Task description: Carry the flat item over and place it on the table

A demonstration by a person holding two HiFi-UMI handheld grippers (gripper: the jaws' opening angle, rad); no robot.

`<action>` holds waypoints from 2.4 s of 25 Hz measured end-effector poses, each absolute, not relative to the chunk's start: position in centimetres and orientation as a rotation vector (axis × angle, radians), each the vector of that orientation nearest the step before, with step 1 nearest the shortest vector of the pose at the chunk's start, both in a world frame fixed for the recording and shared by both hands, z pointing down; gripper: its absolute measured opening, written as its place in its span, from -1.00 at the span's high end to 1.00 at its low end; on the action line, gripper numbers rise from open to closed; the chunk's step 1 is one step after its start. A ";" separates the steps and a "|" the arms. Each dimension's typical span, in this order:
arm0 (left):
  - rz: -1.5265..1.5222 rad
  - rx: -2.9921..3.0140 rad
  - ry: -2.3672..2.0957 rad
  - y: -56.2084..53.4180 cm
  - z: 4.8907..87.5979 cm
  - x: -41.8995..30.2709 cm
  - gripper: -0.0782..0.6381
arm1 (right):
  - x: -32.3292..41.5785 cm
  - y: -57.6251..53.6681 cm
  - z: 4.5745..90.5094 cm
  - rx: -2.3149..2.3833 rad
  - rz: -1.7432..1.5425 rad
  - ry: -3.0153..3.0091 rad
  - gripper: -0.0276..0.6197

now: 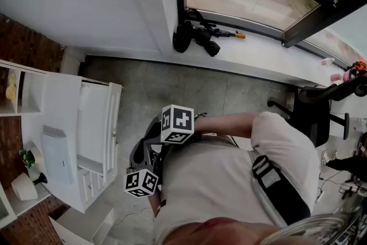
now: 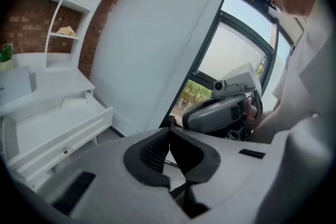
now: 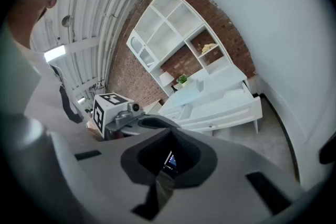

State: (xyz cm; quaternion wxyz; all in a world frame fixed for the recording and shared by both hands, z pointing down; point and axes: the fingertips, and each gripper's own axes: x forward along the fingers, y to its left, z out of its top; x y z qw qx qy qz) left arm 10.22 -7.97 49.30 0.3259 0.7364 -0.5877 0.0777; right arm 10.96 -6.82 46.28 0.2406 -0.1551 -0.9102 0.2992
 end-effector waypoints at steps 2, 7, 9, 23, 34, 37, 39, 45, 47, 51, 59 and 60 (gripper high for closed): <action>0.241 1.931 -1.577 -7.1 49.1 11.9 0.72 | 12.7 -5.9 46.1 -0.454 0.827 -2.489 0.88; 0.271 1.968 -1.599 -5.8 49.4 15.0 0.72 | 16.4 -4.8 46.7 -0.417 0.844 -2.502 0.88; 0.265 1.965 -1.662 -4.7 49.1 14.3 0.72 | 16.1 -4.0 47.0 -0.423 0.840 -2.503 0.88; -0.234 1.406 -2.111 24.1 49.5 1.9 0.73 | 6.2 19.8 49.2 -0.838 0.625 -2.228 0.88; -0.180 1.499 -2.139 26.0 48.9 1.5 0.73 | 3.4 22.6 49.5 -0.787 0.510 -2.219 0.88; -0.163 1.516 -2.109 24.9 49.2 1.3 0.73 | 3.2 21.3 49.7 -0.749 0.532 -2.227 0.88; -0.143 1.520 -2.098 23.4 49.3 1.0 0.73 | 2.7 19.6 49.5 -0.746 0.575 -2.240 0.88; -0.025 1.562 -2.115 16.5 48.5 -0.2 0.72 | 0.3 13.3 48.4 -0.804 0.664 -2.260 0.88; -0.007 1.551 -2.095 14.3 48.6 -0.4 0.73 | -0.3 11.4 47.9 -0.842 0.681 -2.268 0.88; 0.046 1.528 -2.078 11.2 48.6 -1.0 0.73 | -0.9 8.7 47.3 -0.911 0.706 -2.265 0.88; 0.032 1.432 -2.097 8.4 48.8 -2.3 0.73 | -2.2 5.6 47.8 -0.985 0.664 -2.202 0.88; 0.030 1.418 -2.095 8.1 48.9 -2.4 0.73 | -2.3 5.4 47.9 -0.995 0.650 -2.197 0.88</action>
